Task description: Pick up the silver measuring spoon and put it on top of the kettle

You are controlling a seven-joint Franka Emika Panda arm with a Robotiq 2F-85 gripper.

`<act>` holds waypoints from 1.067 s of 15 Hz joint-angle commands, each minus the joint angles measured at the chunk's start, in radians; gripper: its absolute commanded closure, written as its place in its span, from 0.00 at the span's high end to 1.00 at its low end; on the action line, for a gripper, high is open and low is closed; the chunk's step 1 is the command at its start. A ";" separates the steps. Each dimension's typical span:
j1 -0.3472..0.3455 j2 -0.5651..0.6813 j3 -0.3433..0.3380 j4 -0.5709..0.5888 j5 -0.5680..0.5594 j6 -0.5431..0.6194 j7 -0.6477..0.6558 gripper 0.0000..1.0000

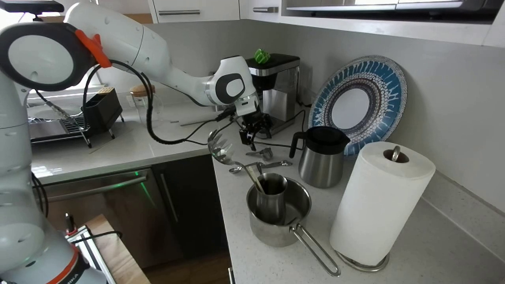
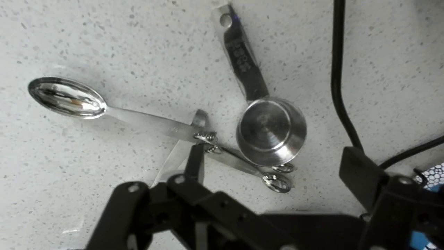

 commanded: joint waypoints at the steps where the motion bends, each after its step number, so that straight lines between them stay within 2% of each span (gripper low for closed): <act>1: 0.004 0.030 0.013 0.045 0.005 -0.109 -0.016 1.00; 4: -0.010 0.037 0.027 0.076 0.059 -0.166 -0.014 1.00; 5: 0.000 0.022 0.016 0.042 0.016 -0.119 -0.002 1.00; 8: 0.006 0.031 0.021 0.062 0.018 -0.127 0.008 1.00; 13: 0.038 0.072 -0.017 0.070 -0.204 -0.009 0.024 1.00; 16: 0.031 0.102 -0.018 0.079 -0.236 0.024 0.009 1.00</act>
